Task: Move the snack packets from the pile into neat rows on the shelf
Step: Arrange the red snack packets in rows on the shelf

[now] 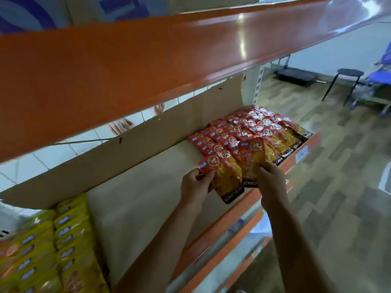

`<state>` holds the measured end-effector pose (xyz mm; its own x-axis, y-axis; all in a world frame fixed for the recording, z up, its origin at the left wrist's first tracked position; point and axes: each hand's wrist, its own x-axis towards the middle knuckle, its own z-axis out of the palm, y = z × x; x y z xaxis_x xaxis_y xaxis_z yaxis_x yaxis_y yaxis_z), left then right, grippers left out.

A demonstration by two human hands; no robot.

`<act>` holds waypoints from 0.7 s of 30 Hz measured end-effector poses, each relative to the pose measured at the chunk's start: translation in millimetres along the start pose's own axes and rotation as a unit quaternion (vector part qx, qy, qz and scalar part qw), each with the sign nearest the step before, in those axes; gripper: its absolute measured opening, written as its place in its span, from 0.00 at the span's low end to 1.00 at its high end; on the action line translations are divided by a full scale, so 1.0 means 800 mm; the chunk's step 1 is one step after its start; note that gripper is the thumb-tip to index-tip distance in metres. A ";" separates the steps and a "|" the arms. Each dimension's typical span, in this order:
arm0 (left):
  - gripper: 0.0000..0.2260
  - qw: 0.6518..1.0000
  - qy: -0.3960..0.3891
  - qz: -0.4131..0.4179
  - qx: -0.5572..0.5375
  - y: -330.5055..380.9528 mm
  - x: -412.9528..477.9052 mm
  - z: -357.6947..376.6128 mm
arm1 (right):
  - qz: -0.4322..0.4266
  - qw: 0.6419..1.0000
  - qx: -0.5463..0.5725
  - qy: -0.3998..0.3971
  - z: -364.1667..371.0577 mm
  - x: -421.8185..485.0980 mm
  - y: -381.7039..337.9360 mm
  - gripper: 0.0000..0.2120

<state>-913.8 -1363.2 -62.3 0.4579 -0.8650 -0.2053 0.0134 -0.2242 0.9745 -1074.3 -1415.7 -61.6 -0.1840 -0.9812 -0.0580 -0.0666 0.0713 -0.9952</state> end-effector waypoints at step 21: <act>0.16 0.969 0.131 0.015 0.209 -0.002 0.030 0.087 | -0.030 0.982 -0.014 -0.185 0.002 0.128 -0.014 0.08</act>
<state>-964.6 -1414.9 -75.2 0.6628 -0.7428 -0.0942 -0.3402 -0.4108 0.8458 -1090.4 -1517.0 -56.2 0.1903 -0.9813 -0.0291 -0.0953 0.0111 -0.9954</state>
